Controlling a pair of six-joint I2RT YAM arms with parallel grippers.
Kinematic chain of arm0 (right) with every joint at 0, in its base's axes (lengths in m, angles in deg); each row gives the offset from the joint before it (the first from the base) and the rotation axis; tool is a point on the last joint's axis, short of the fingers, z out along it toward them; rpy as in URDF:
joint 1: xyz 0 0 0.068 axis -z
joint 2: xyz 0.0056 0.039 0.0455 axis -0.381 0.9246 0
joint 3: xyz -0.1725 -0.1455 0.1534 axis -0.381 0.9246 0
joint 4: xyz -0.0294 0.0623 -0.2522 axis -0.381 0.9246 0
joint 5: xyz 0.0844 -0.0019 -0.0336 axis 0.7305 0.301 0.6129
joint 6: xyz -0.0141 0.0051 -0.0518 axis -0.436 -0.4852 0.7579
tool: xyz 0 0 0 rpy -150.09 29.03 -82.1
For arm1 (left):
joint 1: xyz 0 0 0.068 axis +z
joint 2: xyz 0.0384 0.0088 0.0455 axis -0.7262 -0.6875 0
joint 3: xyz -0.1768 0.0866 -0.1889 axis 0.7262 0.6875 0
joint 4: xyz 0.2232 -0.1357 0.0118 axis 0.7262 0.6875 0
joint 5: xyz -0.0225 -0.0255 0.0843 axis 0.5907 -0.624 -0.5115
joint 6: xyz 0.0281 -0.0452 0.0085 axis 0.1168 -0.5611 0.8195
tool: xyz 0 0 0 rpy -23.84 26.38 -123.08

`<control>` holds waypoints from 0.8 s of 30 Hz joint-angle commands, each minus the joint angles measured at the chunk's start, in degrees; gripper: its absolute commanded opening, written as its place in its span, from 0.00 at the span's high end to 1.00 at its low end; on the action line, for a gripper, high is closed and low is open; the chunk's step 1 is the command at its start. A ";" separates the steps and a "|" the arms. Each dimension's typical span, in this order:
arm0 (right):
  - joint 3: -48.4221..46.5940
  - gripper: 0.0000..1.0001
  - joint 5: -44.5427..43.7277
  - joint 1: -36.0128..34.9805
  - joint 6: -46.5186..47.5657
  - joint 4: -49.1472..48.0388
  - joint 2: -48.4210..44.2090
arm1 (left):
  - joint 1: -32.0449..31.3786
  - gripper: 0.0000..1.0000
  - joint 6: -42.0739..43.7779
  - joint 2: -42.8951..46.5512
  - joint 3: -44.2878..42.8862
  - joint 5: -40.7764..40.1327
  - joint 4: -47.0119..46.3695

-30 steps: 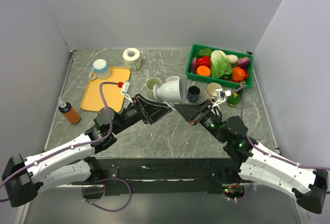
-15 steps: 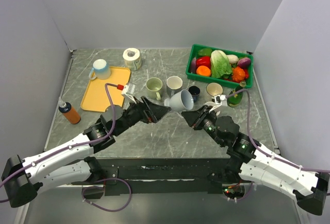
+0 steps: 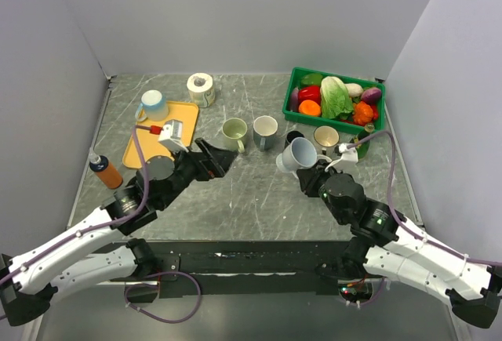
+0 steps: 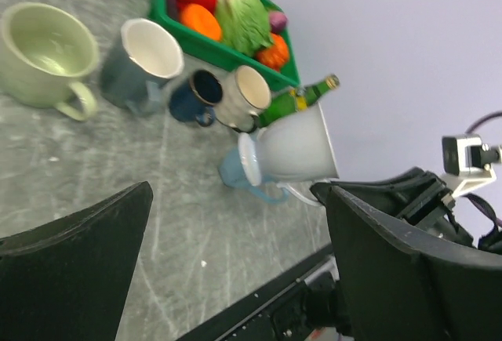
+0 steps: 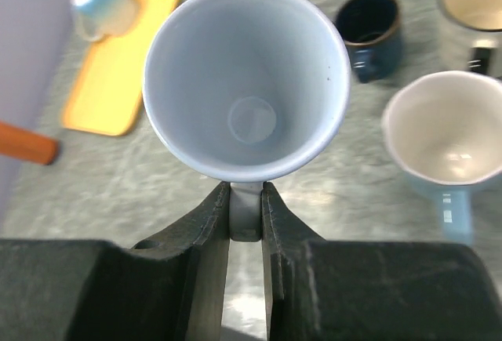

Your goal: Turn the mug right side up

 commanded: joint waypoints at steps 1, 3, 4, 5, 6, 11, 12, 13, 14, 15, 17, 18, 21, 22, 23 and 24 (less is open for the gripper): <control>-2.51 1.00 -6.51 0.10 2.70 -4.18 2.96 | -0.05 0.04 2.46 2.62 -3.23 -7.66 7.62; -2.25 1.00 -6.68 0.10 2.79 -4.88 5.33 | -0.05 0.04 2.81 3.68 -3.41 -8.54 8.76; -1.99 1.00 -6.77 0.01 2.88 -5.41 6.03 | -0.05 0.04 2.89 3.94 -3.50 -9.24 9.03; -1.37 1.00 -6.95 0.01 2.62 -6.20 7.61 | -0.05 0.04 3.07 4.56 -3.50 -9.59 9.21; -1.02 1.00 -7.21 0.10 2.44 -6.29 8.41 | -0.05 0.04 3.07 4.74 -3.50 -9.86 9.64; -0.31 1.00 -7.74 0.10 -0.28 -6.47 13.94 | -0.05 0.04 3.07 5.26 -3.50 -10.83 10.53; -0.31 1.00 -7.83 0.10 -0.63 -6.56 14.65 | -0.05 0.04 3.07 5.18 -3.50 -10.83 10.53; -0.14 1.00 -7.83 0.10 -1.16 -6.73 15.26 | -0.05 0.04 3.16 5.18 -3.59 -10.83 10.61; 0.04 1.00 -7.83 0.01 -1.42 -6.82 16.31 | 0.04 0.04 3.16 5.09 -3.59 -10.83 10.61; 0.04 1.00 -8.00 0.01 -1.86 -6.73 16.76 | -0.05 0.04 3.16 5.00 -3.59 -10.83 10.70; 0.48 1.00 -8.44 0.01 -3.09 -6.82 17.99 | -0.05 0.04 3.16 4.83 -3.59 -10.83 10.79; 0.74 1.00 -8.53 0.10 -3.70 -6.91 18.34 | -0.05 0.04 3.16 4.74 -3.59 -10.83 10.79; 1.36 1.00 -8.53 0.01 -4.50 -7.96 20.10 | -0.05 0.04 3.16 4.56 -3.33 -10.92 10.70; 1.62 1.00 -8.53 0.10 -4.76 -8.49 20.62 | 0.04 0.04 3.16 4.65 -3.33 -10.92 10.70; 1.62 1.00 -8.62 0.10 -4.94 -8.66 21.67 | 0.04 0.04 3.16 4.65 -3.24 -10.92 10.79; 1.71 1.00 -8.70 0.10 -5.12 -8.84 22.21 | -0.05 0.04 3.07 4.56 -3.24 -10.92 10.79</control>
